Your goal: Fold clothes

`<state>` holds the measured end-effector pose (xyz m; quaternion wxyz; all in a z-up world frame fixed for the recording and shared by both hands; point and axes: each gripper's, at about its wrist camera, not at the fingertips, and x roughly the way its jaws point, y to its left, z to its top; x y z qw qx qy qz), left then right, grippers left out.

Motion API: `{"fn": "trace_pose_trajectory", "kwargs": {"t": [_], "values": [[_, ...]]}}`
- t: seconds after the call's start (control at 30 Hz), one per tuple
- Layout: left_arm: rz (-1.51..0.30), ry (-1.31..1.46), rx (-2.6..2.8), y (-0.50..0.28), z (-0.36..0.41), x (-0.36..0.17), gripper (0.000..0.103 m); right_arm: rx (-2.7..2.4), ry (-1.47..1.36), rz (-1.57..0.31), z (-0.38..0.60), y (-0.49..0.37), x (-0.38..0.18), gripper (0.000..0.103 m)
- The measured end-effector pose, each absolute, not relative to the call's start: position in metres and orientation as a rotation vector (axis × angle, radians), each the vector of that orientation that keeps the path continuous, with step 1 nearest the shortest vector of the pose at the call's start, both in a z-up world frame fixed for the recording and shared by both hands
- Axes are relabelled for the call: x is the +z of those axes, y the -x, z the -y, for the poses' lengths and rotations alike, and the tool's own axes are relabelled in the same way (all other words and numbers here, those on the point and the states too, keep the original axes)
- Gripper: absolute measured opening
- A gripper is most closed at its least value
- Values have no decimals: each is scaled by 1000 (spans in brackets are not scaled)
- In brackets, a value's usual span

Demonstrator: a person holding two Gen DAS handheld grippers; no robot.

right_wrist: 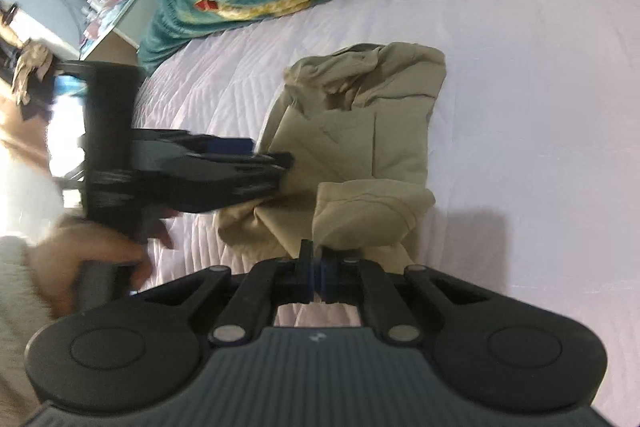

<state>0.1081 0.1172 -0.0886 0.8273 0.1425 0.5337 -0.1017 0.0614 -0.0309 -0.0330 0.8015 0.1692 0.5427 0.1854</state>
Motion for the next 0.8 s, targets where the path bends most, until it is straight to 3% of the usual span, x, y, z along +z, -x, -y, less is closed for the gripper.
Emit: {"fn": "trace_pose_trajectory", "kwargs": {"t": [0.1,0.17,0.2,0.23,0.3,0.63,0.8], "values": [[-1202,-344,-245,-120,-106,-114,43,373,-361,-1172,29,-65,-34,4],[-1224,-306,-283,-120,-109,-118,32,367,-349,-1183,28,-66,-34,4],[-1229,-280,-307,-119,-111,-118,19,369,-350,-1190,29,-66,-35,4],[-1228,-265,-322,-116,-113,-115,13,375,-351,-1201,29,-65,-36,4],[-1220,-244,-350,-109,-116,-110,8,390,-344,-1217,28,-64,-38,4],[-1227,-180,-476,-26,-143,-58,6,615,-300,-1266,23,-21,-16,4],[-1353,-220,-539,39,-152,-51,6,759,-207,-1354,2,20,-23,4]]}}
